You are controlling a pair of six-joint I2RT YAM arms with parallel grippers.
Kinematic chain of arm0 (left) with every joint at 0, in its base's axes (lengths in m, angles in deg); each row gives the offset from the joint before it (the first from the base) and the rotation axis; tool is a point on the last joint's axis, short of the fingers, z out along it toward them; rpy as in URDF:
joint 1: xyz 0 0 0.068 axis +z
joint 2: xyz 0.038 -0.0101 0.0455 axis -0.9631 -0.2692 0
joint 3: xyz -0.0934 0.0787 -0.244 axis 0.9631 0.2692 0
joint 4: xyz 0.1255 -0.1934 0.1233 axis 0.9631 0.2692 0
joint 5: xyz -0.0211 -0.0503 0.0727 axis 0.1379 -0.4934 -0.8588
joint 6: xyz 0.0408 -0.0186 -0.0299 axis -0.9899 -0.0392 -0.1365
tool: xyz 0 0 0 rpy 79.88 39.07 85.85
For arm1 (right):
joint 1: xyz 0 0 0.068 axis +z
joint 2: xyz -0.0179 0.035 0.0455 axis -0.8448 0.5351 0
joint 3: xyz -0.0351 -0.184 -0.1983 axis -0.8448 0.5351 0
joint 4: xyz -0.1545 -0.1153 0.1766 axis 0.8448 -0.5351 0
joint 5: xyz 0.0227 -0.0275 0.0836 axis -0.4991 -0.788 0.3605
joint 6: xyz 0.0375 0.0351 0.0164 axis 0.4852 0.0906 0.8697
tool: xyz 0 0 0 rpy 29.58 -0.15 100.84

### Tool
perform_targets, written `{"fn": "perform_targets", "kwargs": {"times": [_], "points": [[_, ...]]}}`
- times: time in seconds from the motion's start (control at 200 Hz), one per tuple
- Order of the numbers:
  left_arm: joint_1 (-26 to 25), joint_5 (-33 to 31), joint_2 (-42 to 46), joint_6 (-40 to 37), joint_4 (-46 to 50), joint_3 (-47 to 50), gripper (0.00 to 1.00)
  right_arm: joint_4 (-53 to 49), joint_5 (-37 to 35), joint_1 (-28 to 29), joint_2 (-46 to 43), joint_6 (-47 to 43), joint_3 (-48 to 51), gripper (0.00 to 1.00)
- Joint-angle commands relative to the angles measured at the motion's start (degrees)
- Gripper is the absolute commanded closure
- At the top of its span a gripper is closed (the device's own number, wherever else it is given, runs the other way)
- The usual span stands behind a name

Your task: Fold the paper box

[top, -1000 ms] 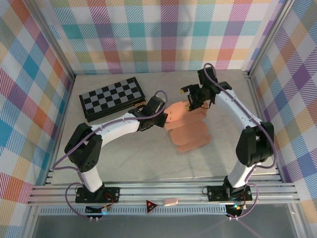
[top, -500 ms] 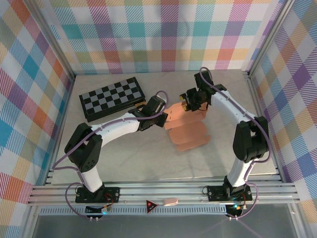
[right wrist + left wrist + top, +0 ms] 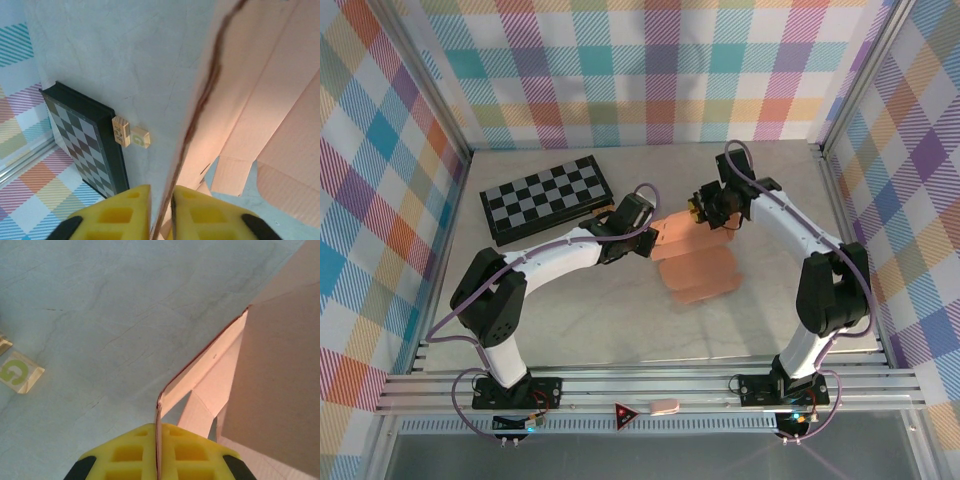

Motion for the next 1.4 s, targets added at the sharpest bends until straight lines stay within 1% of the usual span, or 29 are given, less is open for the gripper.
{"fn": "perform_targets", "kwargs": {"times": [0.0,0.1,0.135,0.195,0.25,0.31,0.355,0.45,0.535,0.63,0.695,0.825,0.91,1.03,1.14,1.275,1.395], "points": [[0.8,1.4,0.2,1.3,0.2,-1.4,1.0,3.4,-1.2,-0.4,-1.8,0.7,2.0,0.88],[1.4,2.8,1.1,3.5,0.4,-1.5,1.0,5.3,-1.0,-0.3,-1.8,1.8,3.2,0.93],[1.8,3.6,1.6,4.6,0.4,-1.6,0.91,6.1,-1.3,-0.3,-1.8,2.4,3.9,0.96],[2.3,5.0,3.0,7.2,3.1,-2.0,0.7,7.0,-1.8,-0.2,-1.8,3.2,4.3,1.0],[2.6,5.5,4.9,10.5,4.2,-2.2,0.53,7.4,-2.2,-0.3,-1.6,3.9,4.1,1.0],[3.0,5.6,7.3,15.8,5.4,-2.8,0.41,7.6,-2.3,-0.3,-1.1,4.3,3.4,1.0],[3.9,6.4,8.7,21.2,6.8,-3.7,0.37,6.5,-2.2,-0.2,-0.5,4.4,2.2,1.0],[6.3,11.7,9.6,34.1,7.6,-6.6,0.38,5.1,-2.3,0.1,0.3,5.3,0.7,1.0],[7.5,17.4,7.6,45.3,6.2,-9.5,0.41,4.9,-2.9,0.4,0.2,6.2,0.5,1.0],[7.0,20.8,4.0,52.9,7.2,-13.9,0.42,5.1,-3.2,0.6,0.4,6.7,0.3,1.0],[6.8,22.0,2.1,56.7,8.2,-15.7,0.43,4.9,-3.0,0.6,0.7,6.9,0.0,1.0],[6.8,22.0,0.0,59.8,11.0,-18.4,0.43,4.8,-3.0,0.7,0.4,7.3,0.3,1.0],[6.7,23.2,-1.2,62.7,13.2,-19.4,0.43,5.0,-3.2,0.7,0.1,7.2,0.5,1.0],[6.0,24.4,-2.0,66.7,12.2,-18.5,0.43,5.3,-3.0,0.7,0.2,7.2,0.4,1.0],[5.2,24.2,-2.6,67.9,12.8,-19.0,0.43,5.4,-3.2,0.7,0.1,7.2,0.5,1.0],[4.8,24.8,-2.9,70.3,9.5,-17.2,0.43,5.9,-3.0,0.8,0.2,7.3,0.3,1.0],[4.6,25.1,-4.0,70.8,8.8,-18.2,0.44,6.0,-2.9,0.9,0.2,7.2,0.3,1.0]]}}
